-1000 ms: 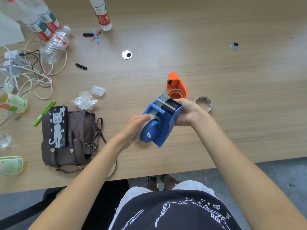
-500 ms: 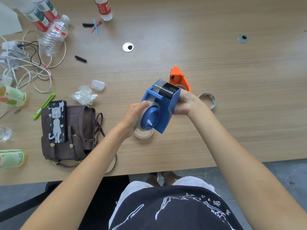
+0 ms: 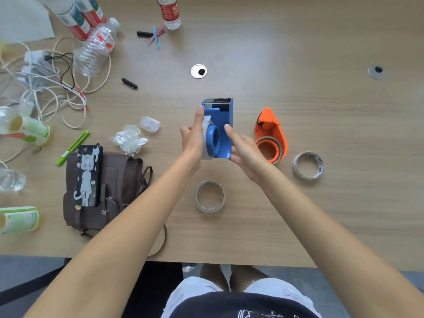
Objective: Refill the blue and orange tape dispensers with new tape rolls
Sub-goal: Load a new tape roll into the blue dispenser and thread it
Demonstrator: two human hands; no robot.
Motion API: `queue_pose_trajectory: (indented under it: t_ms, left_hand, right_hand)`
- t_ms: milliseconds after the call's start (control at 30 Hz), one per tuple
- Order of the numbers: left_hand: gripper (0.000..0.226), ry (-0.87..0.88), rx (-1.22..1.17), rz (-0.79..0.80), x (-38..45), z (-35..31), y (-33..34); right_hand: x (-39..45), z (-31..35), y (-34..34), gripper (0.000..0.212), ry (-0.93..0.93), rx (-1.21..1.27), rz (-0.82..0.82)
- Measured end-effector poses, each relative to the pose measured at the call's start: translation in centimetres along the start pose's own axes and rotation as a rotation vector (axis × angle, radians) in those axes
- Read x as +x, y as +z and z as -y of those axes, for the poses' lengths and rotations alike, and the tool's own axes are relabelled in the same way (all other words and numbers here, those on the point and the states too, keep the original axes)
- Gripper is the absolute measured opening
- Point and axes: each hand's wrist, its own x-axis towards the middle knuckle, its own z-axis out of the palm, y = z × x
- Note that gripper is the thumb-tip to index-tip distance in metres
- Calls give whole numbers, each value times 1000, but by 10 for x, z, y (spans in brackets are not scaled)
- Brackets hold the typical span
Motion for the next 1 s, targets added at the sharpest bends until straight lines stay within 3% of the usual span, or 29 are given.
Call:
queue_pose_trajectory:
  t_ms: [67, 200, 300, 400, 500, 667, 800, 867, 1000]
  left_hand:
    - [71, 14, -23, -23, 8, -9, 6]
    - [111, -39, -59, 107, 53, 1, 10]
    - [96, -73, -88, 138, 50, -7, 13]
    - [82, -109, -119, 137, 57, -3, 15]
    - [79, -125, -104, 138, 63, 4, 15]
    - [86, -180, -70, 154, 67, 18, 20]
    - [79, -179, -80, 147, 69, 25, 24]
    - [84, -175, -58, 145, 68, 24, 26]
    - [112, -184, -12, 130, 79, 28, 28]
  right_hand:
    - [8, 2, 10, 53, -94, -77, 42]
    - [24, 12, 22, 66, -96, -189, -21]
    - [37, 16, 19, 61, -28, -233, -90]
    - [46, 13, 16, 71, 0, -231, -89]
    - [48, 10, 20, 85, 25, -206, -79]
    - [50, 2, 14, 81, 99, -248, -96]
    - [50, 1, 17, 101, 124, -258, -107]
    - [58, -5, 15, 111, 140, -206, -115]
    - [54, -3, 16, 110, 133, -191, -123]
